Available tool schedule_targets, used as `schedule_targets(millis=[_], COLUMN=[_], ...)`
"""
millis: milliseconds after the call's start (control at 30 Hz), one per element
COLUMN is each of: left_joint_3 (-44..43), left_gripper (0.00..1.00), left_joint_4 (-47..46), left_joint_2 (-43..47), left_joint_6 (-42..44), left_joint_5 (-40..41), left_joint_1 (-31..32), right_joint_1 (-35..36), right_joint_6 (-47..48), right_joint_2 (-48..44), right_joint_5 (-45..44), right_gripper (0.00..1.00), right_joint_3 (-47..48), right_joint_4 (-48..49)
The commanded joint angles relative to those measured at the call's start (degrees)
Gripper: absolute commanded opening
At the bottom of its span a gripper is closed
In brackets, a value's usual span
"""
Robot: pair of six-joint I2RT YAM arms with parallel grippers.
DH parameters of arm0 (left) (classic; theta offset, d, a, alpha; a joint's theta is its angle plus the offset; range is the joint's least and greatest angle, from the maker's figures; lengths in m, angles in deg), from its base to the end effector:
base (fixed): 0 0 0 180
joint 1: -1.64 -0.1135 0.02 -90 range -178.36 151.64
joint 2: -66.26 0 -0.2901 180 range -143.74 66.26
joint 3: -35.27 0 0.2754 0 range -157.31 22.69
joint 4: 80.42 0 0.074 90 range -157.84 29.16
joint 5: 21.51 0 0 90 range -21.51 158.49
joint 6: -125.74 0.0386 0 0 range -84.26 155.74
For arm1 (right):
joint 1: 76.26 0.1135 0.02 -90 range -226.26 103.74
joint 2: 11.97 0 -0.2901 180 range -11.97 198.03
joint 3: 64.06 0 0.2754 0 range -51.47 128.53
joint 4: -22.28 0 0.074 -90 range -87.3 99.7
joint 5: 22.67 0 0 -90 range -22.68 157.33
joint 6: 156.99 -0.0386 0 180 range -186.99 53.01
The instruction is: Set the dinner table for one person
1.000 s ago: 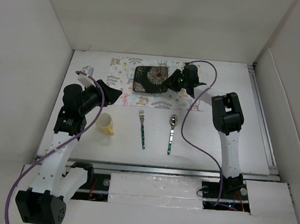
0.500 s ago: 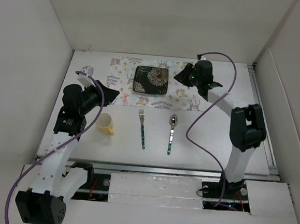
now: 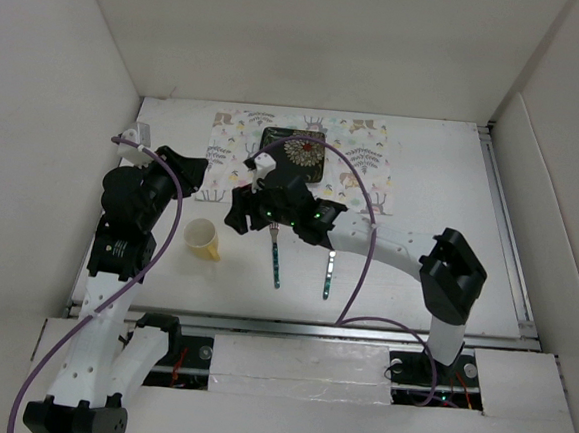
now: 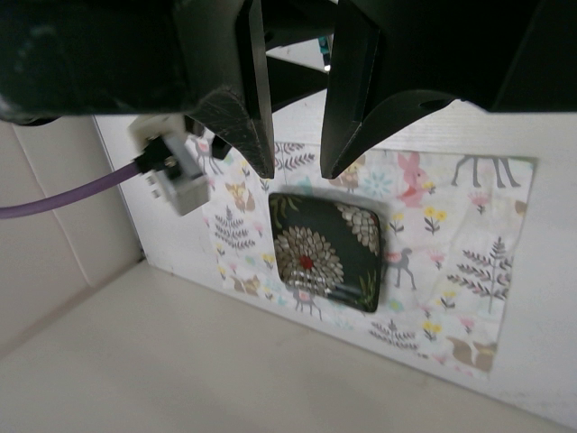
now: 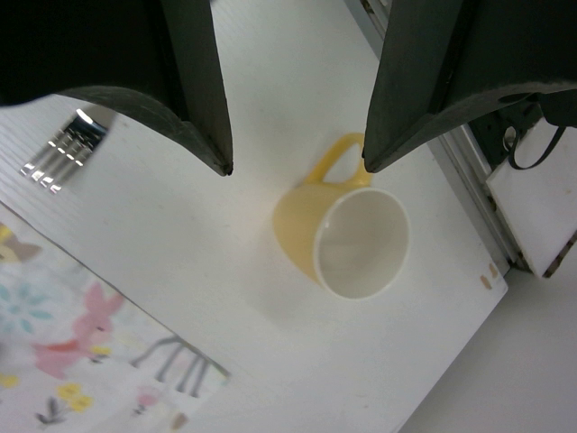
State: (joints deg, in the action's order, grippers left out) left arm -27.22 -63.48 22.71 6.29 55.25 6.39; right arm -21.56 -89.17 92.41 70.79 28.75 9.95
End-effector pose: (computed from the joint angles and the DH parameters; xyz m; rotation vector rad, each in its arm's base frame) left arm 0.1804 -0.0239 0.4067 -0.1507 1.5658 -0.6488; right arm 0.2666 0.3806 0.2937 -0.6301 2.0125 0.9028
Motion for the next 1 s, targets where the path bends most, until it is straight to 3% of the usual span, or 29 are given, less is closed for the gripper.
schedule_targets(millis=[0, 200, 467, 500, 600, 633, 667, 833, 967], left_joint_3=[-3.6, -6.3, -7.1, -7.3, -7.5, -7.5, -7.3, -6.3, -3.6], left_gripper=[0.25, 0.25, 0.25, 0.25, 0.25, 0.25, 0.25, 0.25, 0.27], left_joint_4=[-0.8, -1.9, -1.1, -0.9, -0.8, -0.6, -0.6, -1.2, -3.9], left_joint_2=[2.6, 3.0, 2.9, 3.2, 3.5, 3.3, 3.2, 3.3, 3.1], left_joint_6=[0.4, -0.3, 0.8, 0.6, 0.5, 0.5, 0.5, 0.5, 1.3], left_joint_5=[6.6, 5.1, 8.6, 8.8, 9.5, 9.6, 9.5, 9.2, 1.3], left_joint_1=[-0.2, -0.2, -0.2, -0.2, -0.2, -0.2, -0.2, -0.2, -0.2], right_joint_1=[1.5, 4.4, 5.6, 5.6, 6.2, 6.2, 6.2, 2.8, -6.1], right_joint_6=[3.3, 4.2, 4.3, 4.2, 3.2, 2.8, 1.9, -0.7, -0.7], right_joint_2=[5.2, 16.2, 24.0, 24.3, 24.9, 24.8, 24.2, 14.8, 7.7], right_joint_5=[-3.1, -7.4, -9.1, -9.0, -8.6, -8.6, -8.6, -9.0, -7.7], right_gripper=[0.66, 0.66, 0.60, 0.56, 0.29, 0.08, 0.00, 0.00, 0.00], right_joint_3=[9.0, 22.4, 29.2, 28.8, 28.8, 28.5, 28.5, 23.1, 21.6], right_joint_4=[-4.8, -11.4, -16.3, -15.7, -15.1, -14.5, -14.1, -5.9, -5.8])
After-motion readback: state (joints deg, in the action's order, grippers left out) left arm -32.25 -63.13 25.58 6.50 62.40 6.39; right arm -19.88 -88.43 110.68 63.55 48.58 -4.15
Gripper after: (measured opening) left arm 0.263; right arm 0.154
